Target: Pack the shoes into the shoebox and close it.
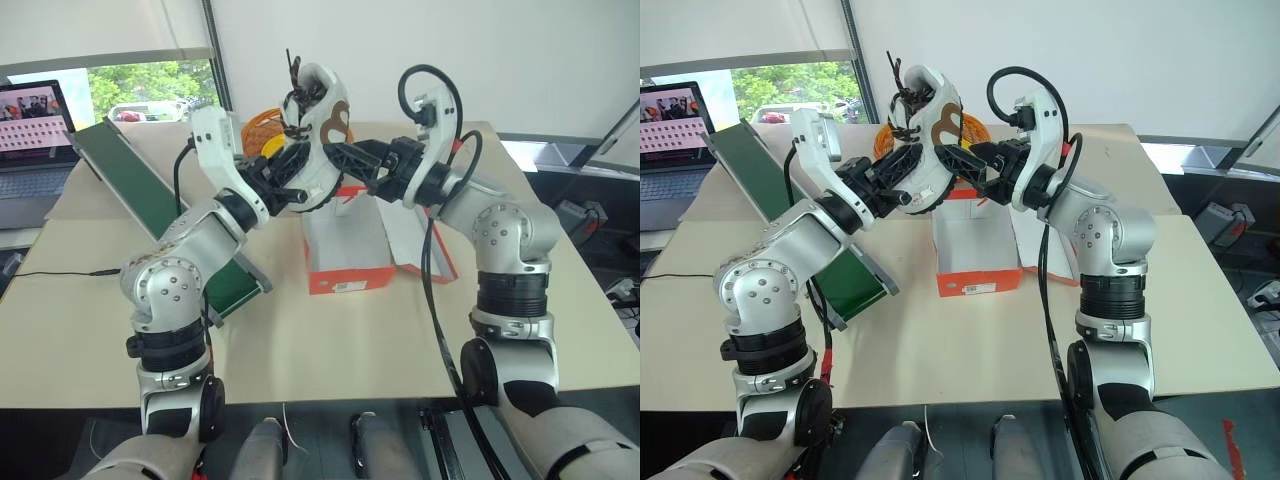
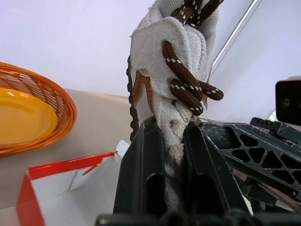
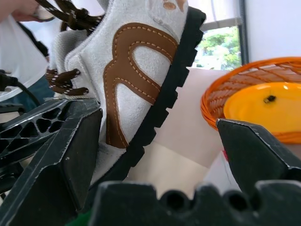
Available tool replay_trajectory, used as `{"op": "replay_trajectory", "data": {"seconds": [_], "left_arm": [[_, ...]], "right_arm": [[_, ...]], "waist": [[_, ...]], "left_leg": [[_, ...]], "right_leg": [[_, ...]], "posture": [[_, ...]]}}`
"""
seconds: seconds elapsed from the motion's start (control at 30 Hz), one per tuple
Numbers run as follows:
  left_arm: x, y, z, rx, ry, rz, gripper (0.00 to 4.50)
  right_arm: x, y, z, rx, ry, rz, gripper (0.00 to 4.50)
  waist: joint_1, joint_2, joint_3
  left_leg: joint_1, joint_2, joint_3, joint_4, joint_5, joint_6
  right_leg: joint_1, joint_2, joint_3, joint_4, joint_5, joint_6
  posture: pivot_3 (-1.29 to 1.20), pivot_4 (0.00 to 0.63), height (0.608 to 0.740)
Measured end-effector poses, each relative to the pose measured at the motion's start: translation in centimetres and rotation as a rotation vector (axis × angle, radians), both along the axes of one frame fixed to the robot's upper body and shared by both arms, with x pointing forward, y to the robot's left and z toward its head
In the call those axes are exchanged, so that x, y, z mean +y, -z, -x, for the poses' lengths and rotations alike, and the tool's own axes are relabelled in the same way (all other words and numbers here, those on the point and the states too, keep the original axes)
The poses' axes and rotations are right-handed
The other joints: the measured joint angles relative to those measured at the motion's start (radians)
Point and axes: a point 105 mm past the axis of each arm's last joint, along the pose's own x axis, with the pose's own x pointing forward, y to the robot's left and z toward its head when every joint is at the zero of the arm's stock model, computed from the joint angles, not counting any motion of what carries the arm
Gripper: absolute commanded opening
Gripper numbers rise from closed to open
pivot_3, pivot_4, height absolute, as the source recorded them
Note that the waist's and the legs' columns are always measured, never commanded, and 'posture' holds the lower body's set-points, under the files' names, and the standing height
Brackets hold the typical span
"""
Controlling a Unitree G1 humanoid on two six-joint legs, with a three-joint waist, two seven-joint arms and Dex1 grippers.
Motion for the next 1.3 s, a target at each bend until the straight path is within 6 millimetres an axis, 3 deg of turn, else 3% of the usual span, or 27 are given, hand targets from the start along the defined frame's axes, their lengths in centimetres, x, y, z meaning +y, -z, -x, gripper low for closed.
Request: {"op": "replay_trajectory", "data": {"seconds": [0.3, 0.37, 0.5, 0.67, 0.83, 1.03, 1.3], "left_arm": [[0.8, 0.2, -0.2, -0.01, -0.049, -0.058, 0.0], [1.1, 0.4, -0.1, -0.017, -0.065, -0.113, 0.0], [2.2, 1.0, 0.2, -0.017, -0.108, -0.241, 0.0], [3.5, 2.0, 1.2, -0.052, -0.146, -0.559, 0.0], [5.2, 1.4, 3.1, -0.132, -0.114, -0.844, 0.0], [6.1, 0.9, 3.9, -0.128, -0.062, -0.88, 0.0], [5.9, 0.8, 3.2, -0.088, -0.05, -0.756, 0.0]], "right_arm": [[1.0, 0.0, 0.7, 0.02, -0.055, -0.023, 0.73], [1.3, 0.3, 0.8, 0.032, -0.065, -0.023, 0.37], [2.3, 1.0, 1.0, 0.059, -0.092, -0.011, 0.28], [3.7, 2.8, 1.3, 0.137, -0.148, -0.011, 0.25], [5.5, 3.4, 2.3, 0.161, -0.238, -0.004, 0.22], [6.1, 3.4, 2.8, 0.165, -0.28, -0.008, 0.21], [5.7, 3.1, 2.5, 0.16, -0.267, -0.022, 0.21]], "waist": [[-0.002, 0.0, 0.0], [-0.003, 0.0, 0.0], [-0.004, 0.0, 0.0], [-0.004, 0.001, 0.0], [-0.011, 0.003, 0.002], [-0.007, 0.003, 0.002], [-0.002, 0.003, 0.002]], "left_leg": [[0.003, 0.0, 0.0, 0.0, 0.0, 0.0], [0.003, 0.0, 0.0, 0.0, 0.0, 0.0], [0.003, 0.001, 0.0, 0.0, 0.0, 0.0], [0.003, 0.001, 0.0, -0.001, 0.0, 0.0], [0.004, 0.002, 0.001, -0.002, 0.0, 0.0], [0.004, 0.003, 0.001, -0.002, 0.0, 0.0], [0.004, 0.003, 0.001, -0.002, 0.0, 0.0]], "right_leg": [[0.001, 0.001, 0.001, 0.0, 0.0, 0.0], [0.001, 0.001, 0.001, 0.0, 0.0, 0.0], [0.001, 0.001, 0.001, 0.0, 0.0, 0.0], [0.001, 0.001, 0.001, 0.0, 0.0, 0.0], [0.0, 0.003, 0.001, -0.001, 0.0, 0.0], [0.001, 0.003, 0.001, -0.001, 0.0, 0.0], [0.001, 0.004, 0.001, -0.001, 0.0, 0.0]], "posture": [[0.0, 0.15, 0.74], [0.0, 0.15, 0.74], [0.0, 0.15, 0.74], [0.0, 0.15, 0.74], [0.0, 0.15, 0.74], [0.0, 0.15, 0.74], [0.0, 0.15, 0.74]]}}
